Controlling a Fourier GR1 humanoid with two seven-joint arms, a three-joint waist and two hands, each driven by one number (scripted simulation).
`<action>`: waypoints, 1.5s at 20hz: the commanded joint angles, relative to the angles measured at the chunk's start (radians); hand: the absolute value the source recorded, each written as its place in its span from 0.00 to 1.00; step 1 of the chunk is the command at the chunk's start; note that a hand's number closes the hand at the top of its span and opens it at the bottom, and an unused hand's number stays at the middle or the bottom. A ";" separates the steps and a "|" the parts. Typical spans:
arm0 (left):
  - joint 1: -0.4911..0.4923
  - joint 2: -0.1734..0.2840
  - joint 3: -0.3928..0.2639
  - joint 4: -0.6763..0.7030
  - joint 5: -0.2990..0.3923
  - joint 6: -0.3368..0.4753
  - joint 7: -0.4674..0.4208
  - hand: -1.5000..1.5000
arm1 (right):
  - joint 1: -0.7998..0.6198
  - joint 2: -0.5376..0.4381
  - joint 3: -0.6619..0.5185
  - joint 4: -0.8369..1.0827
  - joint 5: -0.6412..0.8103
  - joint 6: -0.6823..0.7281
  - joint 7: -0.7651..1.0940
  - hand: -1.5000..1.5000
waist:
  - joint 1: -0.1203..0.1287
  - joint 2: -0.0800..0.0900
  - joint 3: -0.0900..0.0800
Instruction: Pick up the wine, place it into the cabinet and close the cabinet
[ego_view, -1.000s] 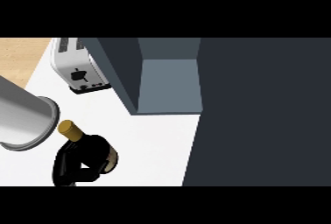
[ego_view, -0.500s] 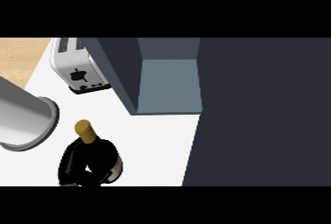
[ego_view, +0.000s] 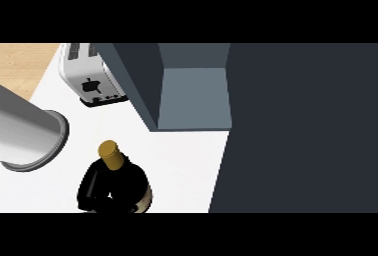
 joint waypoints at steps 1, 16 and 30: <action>0.037 -0.032 -0.057 -0.132 -0.009 0.012 0.065 1.00 | 0.024 -0.027 0.006 -0.221 0.056 -0.001 0.119 0.00 | 0.003 -0.001 0.000; 0.023 -0.033 -0.342 -0.340 0.059 0.366 0.216 1.00 | 0.136 -0.088 0.004 -0.222 0.008 -0.016 -0.023 0.00 | -0.005 0.002 0.000; -0.266 -0.034 -0.345 -0.171 0.006 0.598 0.280 1.00 | 0.161 -0.121 -0.056 -0.194 -0.075 0.023 -0.090 0.00 | -0.007 0.005 0.000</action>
